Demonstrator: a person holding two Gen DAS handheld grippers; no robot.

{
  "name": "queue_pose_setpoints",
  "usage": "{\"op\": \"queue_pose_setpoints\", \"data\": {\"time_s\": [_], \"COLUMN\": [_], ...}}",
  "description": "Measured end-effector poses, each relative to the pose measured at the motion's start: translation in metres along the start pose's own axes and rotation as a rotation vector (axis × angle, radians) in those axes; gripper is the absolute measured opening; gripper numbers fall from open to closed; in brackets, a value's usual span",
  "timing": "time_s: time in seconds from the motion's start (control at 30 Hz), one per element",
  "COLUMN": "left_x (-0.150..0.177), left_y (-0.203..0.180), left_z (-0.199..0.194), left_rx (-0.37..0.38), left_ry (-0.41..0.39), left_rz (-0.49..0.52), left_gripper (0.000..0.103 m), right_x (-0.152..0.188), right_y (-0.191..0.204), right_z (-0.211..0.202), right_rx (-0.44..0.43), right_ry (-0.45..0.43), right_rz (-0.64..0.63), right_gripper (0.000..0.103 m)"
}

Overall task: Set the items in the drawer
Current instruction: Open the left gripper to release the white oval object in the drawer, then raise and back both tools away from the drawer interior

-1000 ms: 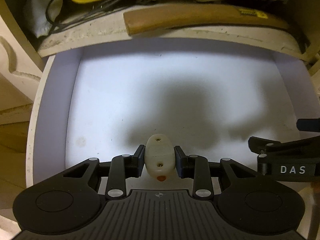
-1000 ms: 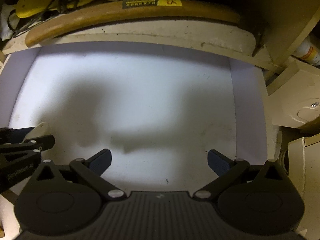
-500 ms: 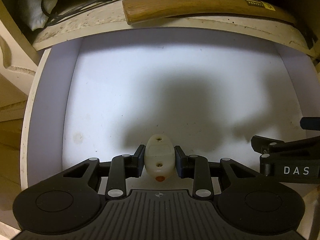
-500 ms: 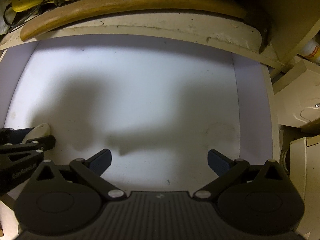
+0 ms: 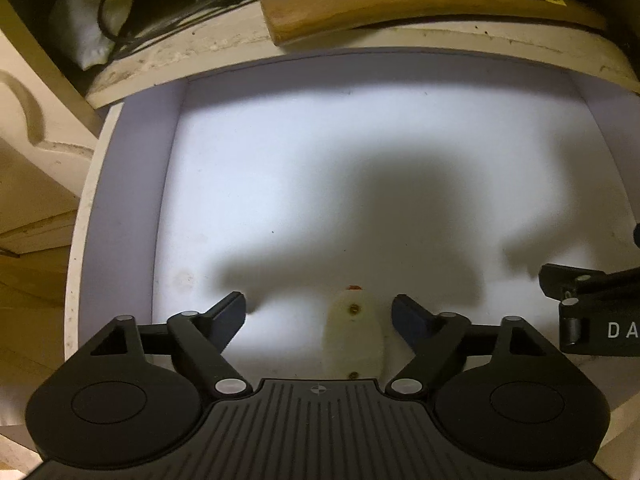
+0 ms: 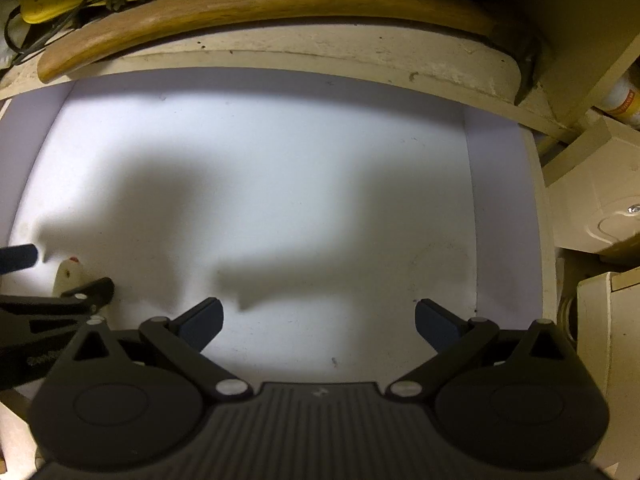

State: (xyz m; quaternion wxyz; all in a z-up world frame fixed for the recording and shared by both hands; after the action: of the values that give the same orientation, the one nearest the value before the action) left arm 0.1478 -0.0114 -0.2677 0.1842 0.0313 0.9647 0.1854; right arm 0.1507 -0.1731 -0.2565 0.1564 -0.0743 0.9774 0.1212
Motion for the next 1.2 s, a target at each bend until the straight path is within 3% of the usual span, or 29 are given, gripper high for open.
{"op": "queue_pose_setpoints", "data": {"time_s": [0.43, 0.6, 1.2], "left_x": [-0.003, -0.005, -0.009], "left_y": [0.005, 0.006, 0.024], "left_z": [0.002, -0.003, -0.068], "left_rx": [-0.005, 0.002, 0.004], "left_ry": [0.010, 0.000, -0.127], "left_rz": [-0.047, -0.055, -0.070], "left_gripper": [0.092, 0.102, 0.102], "right_x": [-0.002, -0.005, -0.002], "right_y": [0.000, 0.002, 0.006], "right_z": [0.005, 0.000, -0.058], "right_rx": [0.014, 0.011, -0.002], "right_ry": [-0.012, -0.026, -0.132], "right_rz": [0.012, 0.012, 0.008], "right_gripper": [0.103, 0.103, 0.103]}}
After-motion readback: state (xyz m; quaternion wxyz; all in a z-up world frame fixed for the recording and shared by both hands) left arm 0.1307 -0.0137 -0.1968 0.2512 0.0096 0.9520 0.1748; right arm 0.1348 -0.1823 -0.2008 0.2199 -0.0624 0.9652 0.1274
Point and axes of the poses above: each gripper's, at about its wrist camera, not at the fingertips, and z roughly the way its jaws point, y to its left, x to its underside, the point moved 8 cm from there along z, roughly the way its jaws point, and after that the axes turned 15 degrees about -x, right-handed, at the moved point
